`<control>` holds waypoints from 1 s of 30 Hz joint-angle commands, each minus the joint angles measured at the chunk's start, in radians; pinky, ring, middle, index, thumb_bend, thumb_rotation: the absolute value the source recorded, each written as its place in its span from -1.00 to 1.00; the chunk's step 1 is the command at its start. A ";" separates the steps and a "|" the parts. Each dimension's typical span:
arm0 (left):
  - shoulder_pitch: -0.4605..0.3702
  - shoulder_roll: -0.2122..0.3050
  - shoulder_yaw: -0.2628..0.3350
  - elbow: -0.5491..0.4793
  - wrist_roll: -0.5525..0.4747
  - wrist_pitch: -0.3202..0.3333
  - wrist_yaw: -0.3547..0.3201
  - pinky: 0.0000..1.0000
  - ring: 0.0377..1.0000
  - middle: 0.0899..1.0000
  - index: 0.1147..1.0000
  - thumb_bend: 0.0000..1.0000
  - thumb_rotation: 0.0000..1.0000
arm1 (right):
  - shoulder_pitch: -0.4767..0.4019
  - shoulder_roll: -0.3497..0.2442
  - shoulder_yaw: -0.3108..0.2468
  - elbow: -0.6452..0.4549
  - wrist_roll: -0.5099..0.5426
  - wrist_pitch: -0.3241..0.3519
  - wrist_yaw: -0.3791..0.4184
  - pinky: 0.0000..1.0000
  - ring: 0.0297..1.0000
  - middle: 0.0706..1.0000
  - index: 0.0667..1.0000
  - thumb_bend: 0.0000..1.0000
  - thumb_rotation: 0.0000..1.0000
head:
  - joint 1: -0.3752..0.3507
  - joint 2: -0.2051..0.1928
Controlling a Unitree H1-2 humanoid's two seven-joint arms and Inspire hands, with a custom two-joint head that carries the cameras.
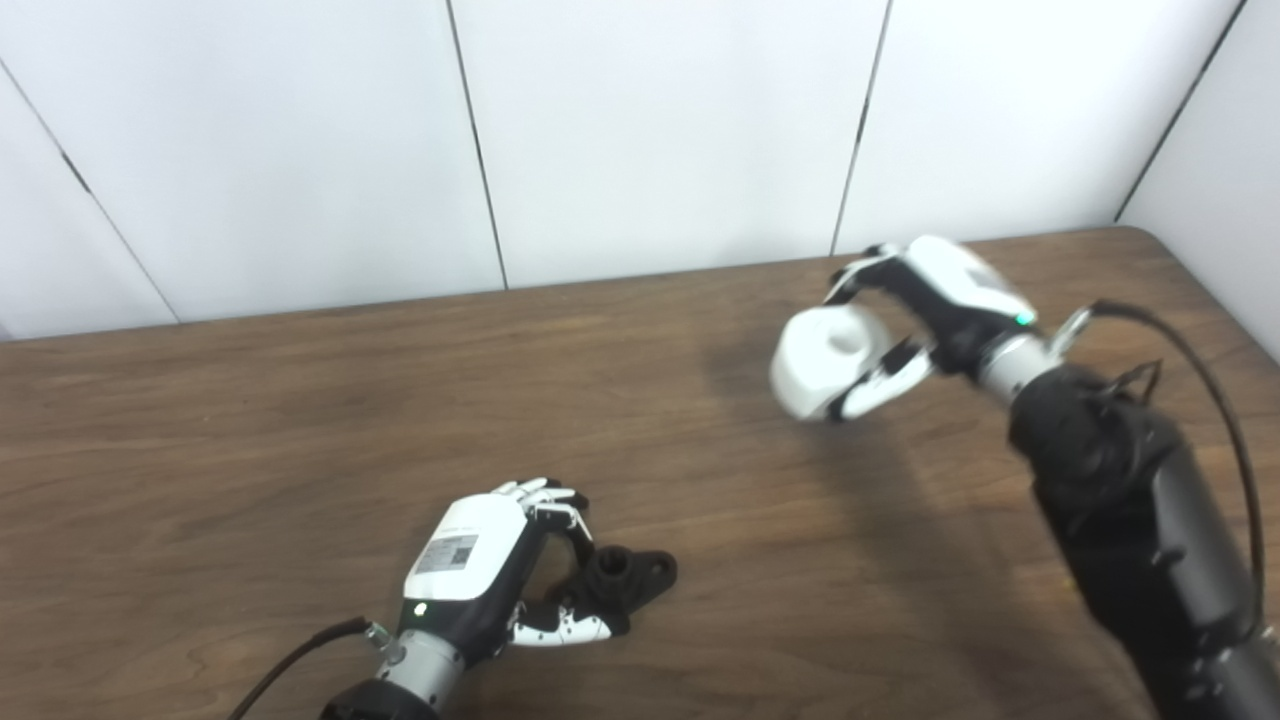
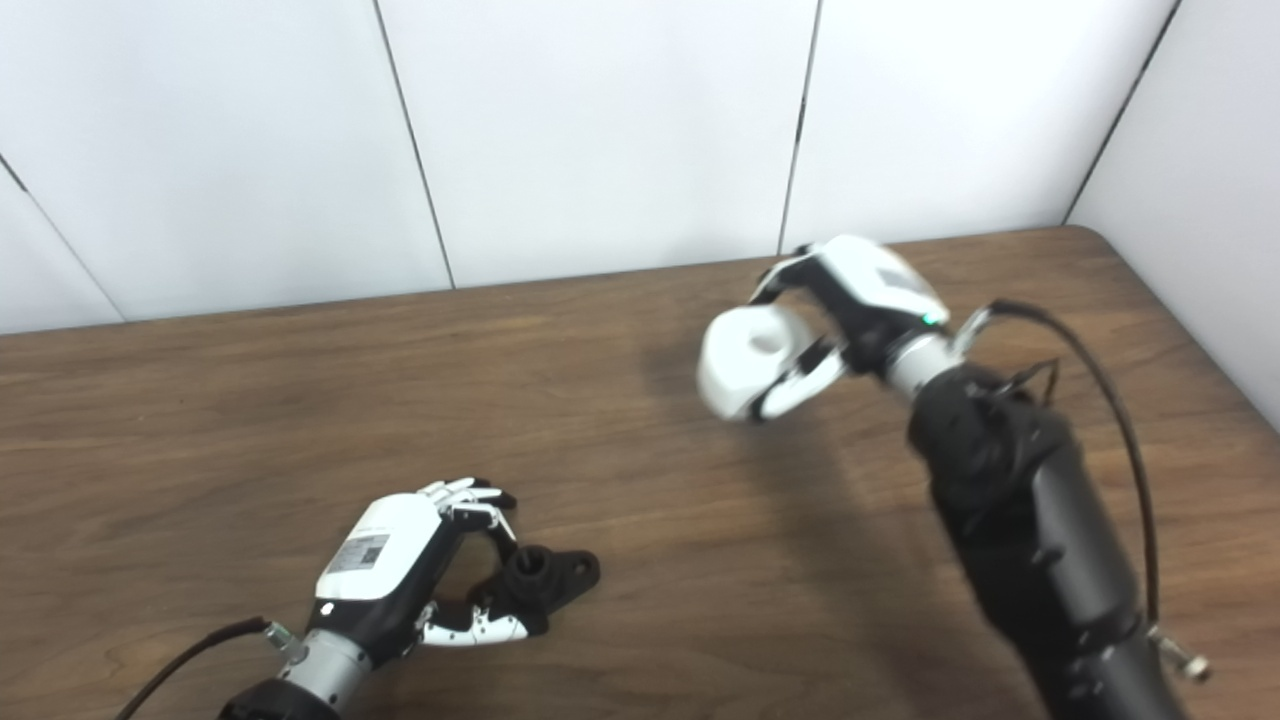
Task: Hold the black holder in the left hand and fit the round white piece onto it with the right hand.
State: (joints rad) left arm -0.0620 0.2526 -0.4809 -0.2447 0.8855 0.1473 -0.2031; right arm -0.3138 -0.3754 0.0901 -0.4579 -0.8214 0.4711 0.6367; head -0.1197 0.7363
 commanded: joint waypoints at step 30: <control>-0.022 -0.052 -0.082 0.079 0.076 0.048 -0.072 0.77 0.75 0.55 -0.16 0.05 -0.89 | 0.053 0.188 0.159 -0.175 -0.071 -0.040 0.006 0.78 0.99 0.63 -0.11 0.04 -0.73 | 0.063 0.025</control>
State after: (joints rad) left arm -0.0972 0.2073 -0.5214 -0.2181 0.9449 0.1897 -0.2046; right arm -0.2151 -0.1989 0.2575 -0.5861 -0.8886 0.4339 0.6601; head -0.0568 0.7593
